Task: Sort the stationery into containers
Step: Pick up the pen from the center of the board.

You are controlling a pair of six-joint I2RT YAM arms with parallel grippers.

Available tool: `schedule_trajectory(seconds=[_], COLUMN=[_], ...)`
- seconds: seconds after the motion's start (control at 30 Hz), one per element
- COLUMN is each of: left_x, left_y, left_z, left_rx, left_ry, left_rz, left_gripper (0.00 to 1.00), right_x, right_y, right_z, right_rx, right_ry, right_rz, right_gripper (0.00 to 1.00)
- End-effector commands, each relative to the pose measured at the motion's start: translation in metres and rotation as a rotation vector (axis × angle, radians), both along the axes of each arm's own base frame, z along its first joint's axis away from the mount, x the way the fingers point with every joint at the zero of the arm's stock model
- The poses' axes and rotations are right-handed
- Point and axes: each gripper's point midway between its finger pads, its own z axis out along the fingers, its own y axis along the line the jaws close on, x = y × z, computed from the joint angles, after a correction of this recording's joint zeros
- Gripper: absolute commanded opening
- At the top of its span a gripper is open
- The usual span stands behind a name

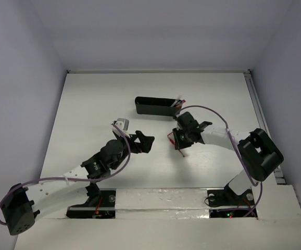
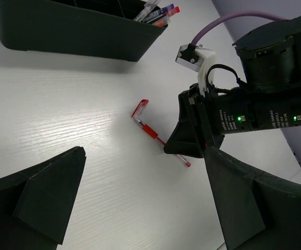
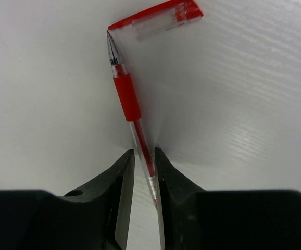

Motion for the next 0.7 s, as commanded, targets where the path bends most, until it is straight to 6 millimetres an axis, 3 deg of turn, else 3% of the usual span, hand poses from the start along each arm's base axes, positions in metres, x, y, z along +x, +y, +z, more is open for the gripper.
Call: schedule_trajectory(seconds=[0.0, 0.1, 0.13, 0.23, 0.43, 0.47, 0.5, 0.53, 0.67], left_x=[-0.005, -0.008, -0.009, -0.011, -0.023, -0.025, -0.027, -0.028, -0.031], left_y=[-0.003, -0.001, -0.001, 0.002, -0.001, -0.002, -0.003, -0.004, -0.008], left_z=[0.0, -0.004, -0.005, -0.01, -0.013, -0.011, -0.012, -0.009, 0.002], left_rx=[-0.043, -0.045, -0.049, -0.05, -0.101, -0.113, -0.118, -0.127, -0.16], left_ry=[0.013, 0.024, 0.026, 0.045, 0.094, 0.099, 0.106, 0.108, 0.113], left_rz=[-0.018, -0.023, -0.022, -0.021, -0.061, -0.071, -0.079, -0.086, -0.114], left_gripper=[0.96, 0.87, 0.85, 0.83, 0.77, 0.77, 0.76, 0.76, 0.75], right_x=[-0.023, -0.033, -0.035, -0.034, -0.026, -0.02, -0.022, -0.023, -0.012], right_y=[0.002, 0.005, 0.006, 0.011, 0.047, 0.056, 0.06, 0.06, 0.079], right_z=[-0.009, -0.016, -0.019, -0.018, 0.033, 0.054, 0.061, 0.065, 0.11], right_rx=[0.049, 0.049, 0.038, 0.056, 0.318, 0.399, 0.428, 0.445, 0.616], right_ry=[0.082, 0.103, 0.11, 0.097, -0.051, -0.101, -0.117, -0.126, -0.233], right_rz=[0.005, 0.017, 0.02, 0.014, 0.02, 0.017, 0.021, 0.015, 0.032], right_gripper=[0.27, 0.14, 0.05, 0.0, 0.0, 0.0, 0.0, 0.0, 0.0])
